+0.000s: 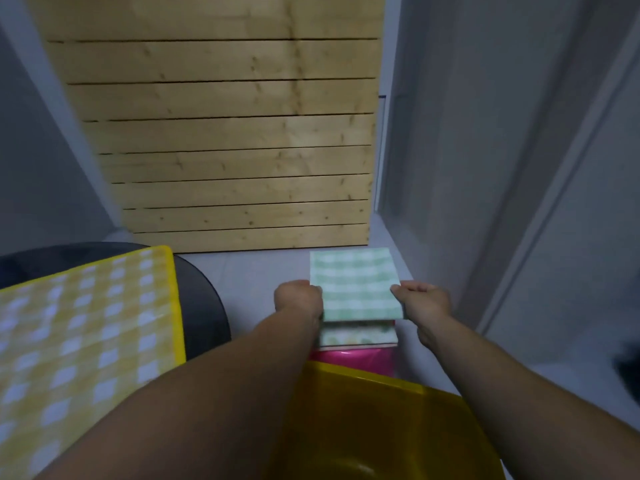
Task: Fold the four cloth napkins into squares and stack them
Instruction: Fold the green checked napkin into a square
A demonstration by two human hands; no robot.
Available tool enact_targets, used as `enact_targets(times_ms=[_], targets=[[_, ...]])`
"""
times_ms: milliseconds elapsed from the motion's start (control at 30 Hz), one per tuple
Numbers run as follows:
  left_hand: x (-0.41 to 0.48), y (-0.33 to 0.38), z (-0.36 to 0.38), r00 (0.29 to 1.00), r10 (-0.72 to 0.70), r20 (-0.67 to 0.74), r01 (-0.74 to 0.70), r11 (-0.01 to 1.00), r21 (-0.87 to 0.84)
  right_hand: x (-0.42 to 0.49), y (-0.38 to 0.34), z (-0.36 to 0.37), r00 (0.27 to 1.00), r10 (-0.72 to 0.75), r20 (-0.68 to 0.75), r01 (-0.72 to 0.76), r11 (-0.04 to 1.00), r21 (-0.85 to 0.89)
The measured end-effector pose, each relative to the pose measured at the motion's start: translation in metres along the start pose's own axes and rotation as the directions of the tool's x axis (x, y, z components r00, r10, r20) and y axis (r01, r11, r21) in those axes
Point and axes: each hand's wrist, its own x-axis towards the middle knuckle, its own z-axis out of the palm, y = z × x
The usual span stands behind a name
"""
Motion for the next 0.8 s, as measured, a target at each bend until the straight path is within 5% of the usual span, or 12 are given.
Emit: enact_targets(times_ms=[67, 167, 400, 800], targets=[[0.004, -0.013, 0.004, 0.990, 0.142, -0.018, -0.131, 0.947, 0.292, 0.008, 0.013, 0.007, 1.000, 0.012, -0.006, -0.012, 1.000, -0.011], [0.014, -0.039, 0.014, 0.981, 0.089, -0.172, -0.094, 0.995, -0.021, 0.015, 0.031, 0.013, 1.000, 0.026, -0.009, -0.026, 0.999, -0.031], [0.027, -0.079, 0.020, 0.968, 0.224, -0.114, -0.196, 0.957, 0.214, 0.028, 0.062, 0.016, 1.000, -0.005, 0.015, 0.007, 0.990, -0.138], [0.024, -0.073, 0.024, 0.977, 0.206, -0.058, -0.147, 0.843, 0.517, 0.028, 0.068, 0.015, 0.998, -0.055, 0.011, 0.056, 0.945, -0.322]])
